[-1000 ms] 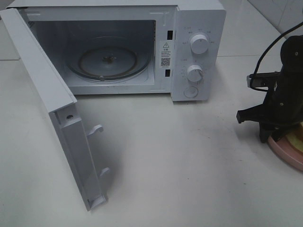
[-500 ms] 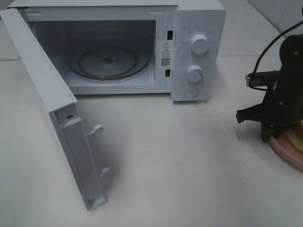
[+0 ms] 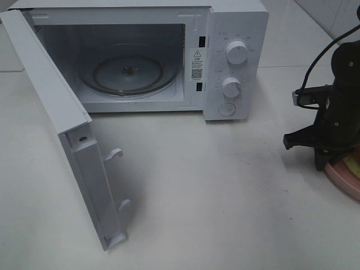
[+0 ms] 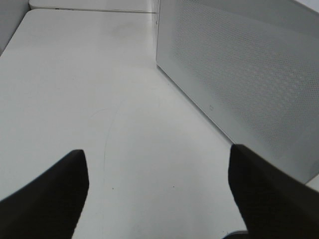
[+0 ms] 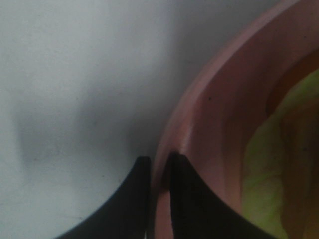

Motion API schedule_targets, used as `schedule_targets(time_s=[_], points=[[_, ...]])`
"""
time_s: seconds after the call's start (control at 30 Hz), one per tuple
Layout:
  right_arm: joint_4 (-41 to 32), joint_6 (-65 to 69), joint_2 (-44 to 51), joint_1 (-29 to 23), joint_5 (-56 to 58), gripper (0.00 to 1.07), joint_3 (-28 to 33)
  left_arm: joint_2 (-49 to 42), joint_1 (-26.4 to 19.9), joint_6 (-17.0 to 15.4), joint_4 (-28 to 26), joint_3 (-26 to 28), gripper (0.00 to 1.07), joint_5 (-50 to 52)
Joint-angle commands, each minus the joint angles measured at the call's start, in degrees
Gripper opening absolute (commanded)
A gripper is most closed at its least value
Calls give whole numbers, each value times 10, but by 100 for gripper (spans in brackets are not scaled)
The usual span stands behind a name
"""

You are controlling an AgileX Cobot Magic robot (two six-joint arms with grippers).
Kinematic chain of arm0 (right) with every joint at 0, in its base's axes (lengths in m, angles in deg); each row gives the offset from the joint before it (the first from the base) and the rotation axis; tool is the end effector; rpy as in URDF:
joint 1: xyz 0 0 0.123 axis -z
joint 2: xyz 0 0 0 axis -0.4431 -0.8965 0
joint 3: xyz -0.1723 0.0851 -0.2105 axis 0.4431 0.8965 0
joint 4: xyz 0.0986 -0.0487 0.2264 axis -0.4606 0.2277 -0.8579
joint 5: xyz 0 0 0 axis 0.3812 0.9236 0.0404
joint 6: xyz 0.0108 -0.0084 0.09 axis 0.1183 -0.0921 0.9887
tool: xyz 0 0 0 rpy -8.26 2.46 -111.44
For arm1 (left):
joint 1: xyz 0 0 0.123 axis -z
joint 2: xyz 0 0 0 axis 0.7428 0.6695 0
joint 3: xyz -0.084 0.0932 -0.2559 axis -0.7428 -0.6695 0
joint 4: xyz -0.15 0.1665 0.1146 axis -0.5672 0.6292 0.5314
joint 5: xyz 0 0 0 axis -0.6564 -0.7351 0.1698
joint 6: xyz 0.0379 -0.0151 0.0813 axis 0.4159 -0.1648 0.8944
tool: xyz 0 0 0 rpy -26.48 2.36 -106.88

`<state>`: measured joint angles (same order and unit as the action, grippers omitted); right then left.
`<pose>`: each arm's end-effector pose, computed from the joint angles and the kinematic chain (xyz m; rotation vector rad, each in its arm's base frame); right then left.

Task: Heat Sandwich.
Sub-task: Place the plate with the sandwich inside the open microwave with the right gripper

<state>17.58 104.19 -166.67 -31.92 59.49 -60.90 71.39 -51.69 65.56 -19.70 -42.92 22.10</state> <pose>0.3371 0.0207 0.1153 -0.0119 3.0008 -0.1876 -0.0042 -0.0114 0.2772 -0.0045 2.0266 -0.0939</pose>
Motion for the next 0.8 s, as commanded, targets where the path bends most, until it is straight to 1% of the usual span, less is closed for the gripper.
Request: schedule_targets(time_s=[0.03,0.17,0.23,0.3,0.33,0.4,0.5,0.67,0.8], points=[[1,2,-1,1,22,0,4,-13,2,-1,-2,-2,72,9],[16,2,-1,-9,28,0,4,-13,2,-1,-2,-2,72,9],[46,11,-1,-33,37,0,4,-13,2,-1,-2,-2,72,9],[57,19,-1,-38,40,0,4,-13,2,-1,-2,-2,72,9],[80,39,-1,-53,42,0,4,-13,2,-1,-2,-2,72,9],[104,58,-1,-66,46,0,4,-13,2,-1,-2,-2,72,9],[123,77,-1,-80,57,0,4,-13,2,-1,-2,-2,72,9],[137,88,-1,-88,69,0,4,-13,2,-1,-2,-2,72,9],[162,99,-1,-93,92,0,4,-13,2,-1,-2,-2,72,9]])
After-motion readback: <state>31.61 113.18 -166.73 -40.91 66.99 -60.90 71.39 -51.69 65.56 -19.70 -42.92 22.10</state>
